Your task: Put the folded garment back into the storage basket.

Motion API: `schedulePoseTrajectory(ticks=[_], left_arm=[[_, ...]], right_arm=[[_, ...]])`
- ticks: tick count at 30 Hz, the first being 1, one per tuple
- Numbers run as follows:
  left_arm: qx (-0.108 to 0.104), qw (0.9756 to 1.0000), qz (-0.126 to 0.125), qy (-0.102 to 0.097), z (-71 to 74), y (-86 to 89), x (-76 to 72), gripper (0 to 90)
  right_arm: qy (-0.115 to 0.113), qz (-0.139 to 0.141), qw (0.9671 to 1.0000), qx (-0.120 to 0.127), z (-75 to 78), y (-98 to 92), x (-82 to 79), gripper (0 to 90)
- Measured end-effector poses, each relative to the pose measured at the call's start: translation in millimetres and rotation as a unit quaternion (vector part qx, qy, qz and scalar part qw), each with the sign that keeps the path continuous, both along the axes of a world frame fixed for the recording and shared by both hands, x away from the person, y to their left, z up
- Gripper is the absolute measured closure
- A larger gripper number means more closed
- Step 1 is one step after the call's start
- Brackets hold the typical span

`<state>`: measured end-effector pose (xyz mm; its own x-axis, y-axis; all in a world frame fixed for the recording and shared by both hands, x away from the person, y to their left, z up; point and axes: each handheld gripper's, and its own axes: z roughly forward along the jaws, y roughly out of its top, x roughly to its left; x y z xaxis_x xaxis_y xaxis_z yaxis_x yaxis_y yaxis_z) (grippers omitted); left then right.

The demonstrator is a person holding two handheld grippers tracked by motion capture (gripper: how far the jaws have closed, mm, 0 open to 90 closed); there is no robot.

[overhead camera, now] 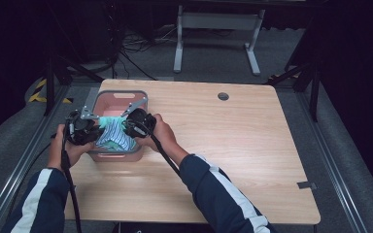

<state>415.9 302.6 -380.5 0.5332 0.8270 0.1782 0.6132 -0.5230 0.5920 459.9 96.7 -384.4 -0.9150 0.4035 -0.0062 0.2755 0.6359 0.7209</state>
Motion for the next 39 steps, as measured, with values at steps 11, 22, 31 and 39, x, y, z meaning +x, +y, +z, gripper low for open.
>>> schedulePoseTrajectory(ticks=[11,22,31,39], left_arm=[[0.017,0.9998,-0.003,0.007,-6.4,-3.7,-0.5,78.5],[0.001,0.9996,0.004,-0.028,7.7,-6.2,-9.9,61.5],[-0.017,0.9988,-0.005,-0.046,14.7,-14.5,-18.2,58.4],[-0.041,0.9974,-0.006,-0.059,16.0,-20.2,-23.6,54.2]], right_arm=[[0.004,-0.002,0.9997,-0.023,-10.2,-1.7,1.0,77.2],[0.003,-0.011,0.9999,-0.012,-6.7,-9.3,0.0,73.6],[-0.016,-0.012,0.9998,-0.007,5.3,-24.5,-3.9,72.2],[-0.022,-0.011,0.9997,0.002,11.6,-38.7,-7.6,67.6]])
